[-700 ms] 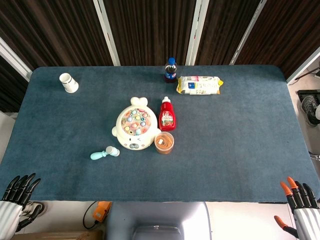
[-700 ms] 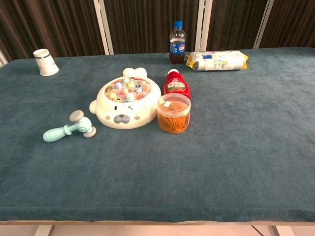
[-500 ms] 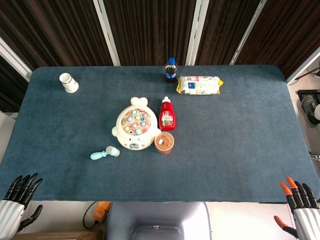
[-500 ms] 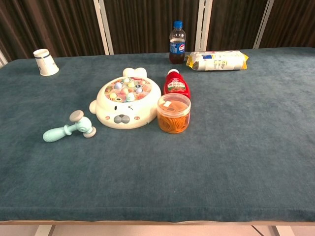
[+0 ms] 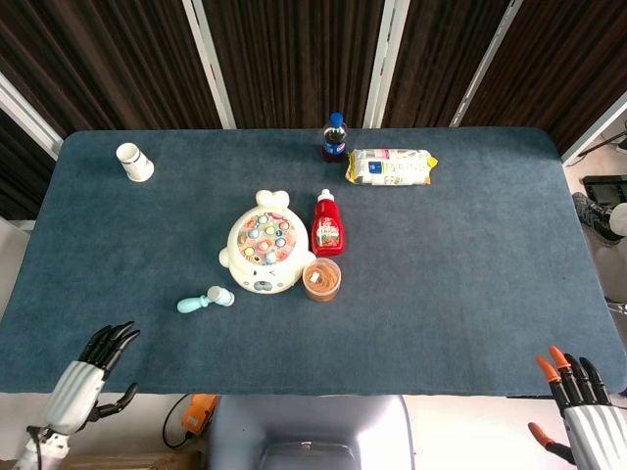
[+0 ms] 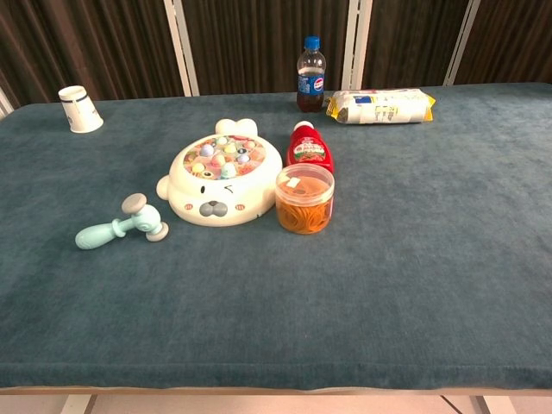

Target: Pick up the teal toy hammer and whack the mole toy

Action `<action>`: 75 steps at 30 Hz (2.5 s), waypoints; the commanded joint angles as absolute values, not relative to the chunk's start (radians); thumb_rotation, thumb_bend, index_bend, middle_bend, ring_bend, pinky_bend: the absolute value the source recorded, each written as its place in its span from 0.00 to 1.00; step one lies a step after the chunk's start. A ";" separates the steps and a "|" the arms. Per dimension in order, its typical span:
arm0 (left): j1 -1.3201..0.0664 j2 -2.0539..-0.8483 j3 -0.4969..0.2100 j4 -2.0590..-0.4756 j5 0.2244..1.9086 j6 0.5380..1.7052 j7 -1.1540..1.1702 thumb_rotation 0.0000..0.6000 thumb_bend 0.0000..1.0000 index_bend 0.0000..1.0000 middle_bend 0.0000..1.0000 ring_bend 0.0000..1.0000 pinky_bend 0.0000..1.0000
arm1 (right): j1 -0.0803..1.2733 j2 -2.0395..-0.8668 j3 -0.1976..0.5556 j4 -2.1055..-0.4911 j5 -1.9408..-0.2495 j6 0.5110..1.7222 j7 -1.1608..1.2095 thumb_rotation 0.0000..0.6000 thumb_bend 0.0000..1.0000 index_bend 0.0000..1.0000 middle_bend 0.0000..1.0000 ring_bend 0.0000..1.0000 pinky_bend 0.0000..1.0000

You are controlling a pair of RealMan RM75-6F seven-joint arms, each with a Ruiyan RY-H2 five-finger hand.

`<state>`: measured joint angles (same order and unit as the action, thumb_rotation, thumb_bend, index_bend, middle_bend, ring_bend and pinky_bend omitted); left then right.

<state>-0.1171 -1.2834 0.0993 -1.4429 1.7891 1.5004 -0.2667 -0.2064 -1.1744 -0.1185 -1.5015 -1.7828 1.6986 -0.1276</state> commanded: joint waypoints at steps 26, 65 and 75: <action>-0.393 -1.706 -0.189 -1.337 1.223 1.120 0.163 1.00 0.39 0.12 0.11 0.00 0.00 | -0.202 -1.155 -0.137 -1.495 -1.801 1.704 -0.081 1.00 0.17 0.00 0.00 0.00 0.00; -0.476 -1.809 -0.256 -1.262 1.075 1.110 0.229 1.00 0.41 0.31 0.32 0.13 0.00 | -0.202 -1.142 -0.128 -1.493 -1.774 1.705 -0.047 1.00 0.17 0.00 0.00 0.00 0.00; -0.483 -1.812 -0.249 -1.262 1.070 1.114 0.236 1.00 0.42 0.36 0.37 0.18 0.02 | -0.201 -1.141 -0.126 -1.495 -1.771 1.703 -0.046 1.00 0.17 0.00 0.00 0.00 0.00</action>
